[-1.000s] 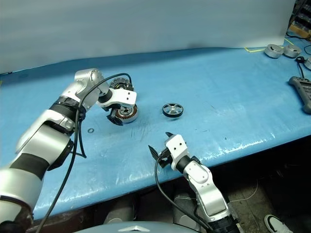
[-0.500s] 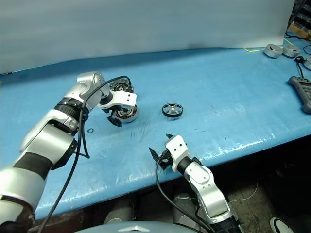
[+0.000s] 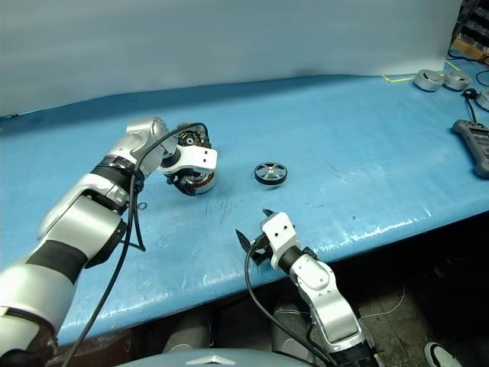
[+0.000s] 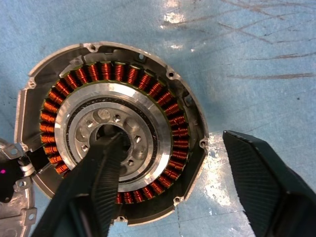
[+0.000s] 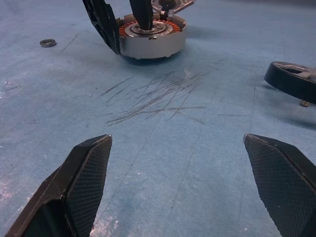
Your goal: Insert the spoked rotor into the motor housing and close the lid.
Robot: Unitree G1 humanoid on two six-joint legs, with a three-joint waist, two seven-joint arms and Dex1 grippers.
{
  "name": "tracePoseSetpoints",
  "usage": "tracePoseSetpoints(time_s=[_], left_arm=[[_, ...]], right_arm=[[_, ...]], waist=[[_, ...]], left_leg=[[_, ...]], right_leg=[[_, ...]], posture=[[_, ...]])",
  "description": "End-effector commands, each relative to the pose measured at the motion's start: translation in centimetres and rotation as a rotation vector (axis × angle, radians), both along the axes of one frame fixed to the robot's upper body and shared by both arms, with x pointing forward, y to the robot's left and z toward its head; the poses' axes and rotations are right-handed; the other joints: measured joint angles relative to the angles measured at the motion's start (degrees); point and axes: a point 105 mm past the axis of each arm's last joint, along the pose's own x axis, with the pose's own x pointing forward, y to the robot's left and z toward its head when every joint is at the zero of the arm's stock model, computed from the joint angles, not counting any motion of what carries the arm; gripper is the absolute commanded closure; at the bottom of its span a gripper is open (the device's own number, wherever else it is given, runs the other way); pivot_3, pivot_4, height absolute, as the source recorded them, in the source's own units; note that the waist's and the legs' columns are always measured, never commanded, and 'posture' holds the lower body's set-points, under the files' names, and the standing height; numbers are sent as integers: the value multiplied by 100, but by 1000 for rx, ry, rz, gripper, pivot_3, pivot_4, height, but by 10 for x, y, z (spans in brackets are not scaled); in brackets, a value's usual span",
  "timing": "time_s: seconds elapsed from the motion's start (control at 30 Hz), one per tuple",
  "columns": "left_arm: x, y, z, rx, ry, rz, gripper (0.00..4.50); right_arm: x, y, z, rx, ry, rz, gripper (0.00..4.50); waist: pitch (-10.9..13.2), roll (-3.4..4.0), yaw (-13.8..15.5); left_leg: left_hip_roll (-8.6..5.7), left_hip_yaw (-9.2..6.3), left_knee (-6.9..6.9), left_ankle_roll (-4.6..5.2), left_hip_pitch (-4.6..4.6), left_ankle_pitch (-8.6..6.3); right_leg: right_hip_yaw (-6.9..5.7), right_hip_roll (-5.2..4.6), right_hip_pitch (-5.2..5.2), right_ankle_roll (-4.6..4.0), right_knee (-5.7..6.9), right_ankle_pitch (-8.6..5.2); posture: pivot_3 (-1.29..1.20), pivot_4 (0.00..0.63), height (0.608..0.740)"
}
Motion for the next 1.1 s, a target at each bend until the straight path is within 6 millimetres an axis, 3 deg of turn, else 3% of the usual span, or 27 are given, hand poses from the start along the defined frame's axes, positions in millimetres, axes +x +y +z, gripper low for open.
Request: tracePoseSetpoints(time_s=[0.03, 0.33, 0.83, 1.1], left_arm=[[-1, 3, -3, 22, -7, -12, 2583], [-13, 8, -9, -13, 19, -18, 2583], [-83, 36, -19, -76, 60, -17, 2583], [-113, 34, -17, -119, 69, 10, 2583]], right_arm=[[3, 2, 13, 16, -49, -1, 0], [6, 2, 13, 19, -50, -9, 0], [8, 9, 9, 56, -44, -25, 0], [12, 14, 9, 83, -52, -33, 0]], waist=[[0, 0, 1], [-2, 3, -30], [-19, 30, -144], [-19, 30, -113]], left_leg=[[0, -1, 0, 0, 3, 0], [1, 0, 3, 0, 11, 0], [10, 7, 0, 5, 31, -2], [15, 6, 1, 5, 34, -2]], right_leg=[[0, 0, 3, 0, 1, 0], [2, 0, 8, -1, 4, 0], [11, 8, 9, -25, 21, -14], [12, 14, 10, -45, 28, -26]], posture=[[0, 150, 740], [0, 150, 740], [0, 150, 740], [0, 150, 740]])
